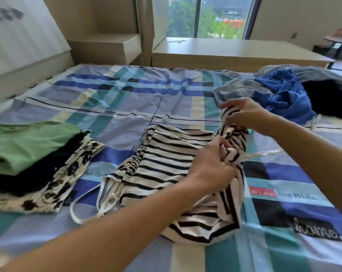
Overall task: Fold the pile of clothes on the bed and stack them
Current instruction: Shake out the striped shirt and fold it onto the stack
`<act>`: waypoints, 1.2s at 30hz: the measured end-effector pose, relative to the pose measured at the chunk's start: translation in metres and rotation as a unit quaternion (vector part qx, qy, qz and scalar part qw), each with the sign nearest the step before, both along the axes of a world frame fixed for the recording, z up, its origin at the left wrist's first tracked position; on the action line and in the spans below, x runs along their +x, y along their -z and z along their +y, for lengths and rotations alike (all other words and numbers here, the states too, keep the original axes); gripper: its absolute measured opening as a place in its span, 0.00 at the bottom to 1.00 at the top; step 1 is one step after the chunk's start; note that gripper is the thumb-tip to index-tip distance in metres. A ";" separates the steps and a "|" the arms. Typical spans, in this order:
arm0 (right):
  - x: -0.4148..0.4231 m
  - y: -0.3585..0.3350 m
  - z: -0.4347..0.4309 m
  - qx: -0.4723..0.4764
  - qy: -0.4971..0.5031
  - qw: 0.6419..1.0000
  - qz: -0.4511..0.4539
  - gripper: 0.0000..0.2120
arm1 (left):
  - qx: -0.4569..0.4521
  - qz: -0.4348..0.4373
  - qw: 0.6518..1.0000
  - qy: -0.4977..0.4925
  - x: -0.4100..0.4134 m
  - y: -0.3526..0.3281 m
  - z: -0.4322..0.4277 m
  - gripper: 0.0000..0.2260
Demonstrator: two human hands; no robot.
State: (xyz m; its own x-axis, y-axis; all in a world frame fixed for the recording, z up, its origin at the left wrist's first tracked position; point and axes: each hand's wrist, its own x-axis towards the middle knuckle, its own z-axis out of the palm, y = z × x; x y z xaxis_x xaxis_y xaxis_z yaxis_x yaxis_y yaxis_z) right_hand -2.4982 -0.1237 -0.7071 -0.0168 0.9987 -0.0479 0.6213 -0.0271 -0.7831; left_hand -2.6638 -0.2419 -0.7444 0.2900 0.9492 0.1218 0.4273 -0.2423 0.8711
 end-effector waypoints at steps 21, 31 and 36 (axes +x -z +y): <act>0.015 0.127 -0.085 0.002 -0.091 0.953 -0.288 0.31 | -0.002 0.492 0.865 0.095 -0.149 0.039 0.013 0.21; -0.036 0.072 -0.091 0.057 -0.112 0.979 -0.163 0.11 | 0.086 0.430 0.897 0.055 -0.120 0.024 -0.002 0.37; -0.092 0.023 -0.114 0.127 -0.203 0.971 0.026 0.08 | 0.003 0.013 0.998 0.061 -0.086 0.010 -0.004 0.53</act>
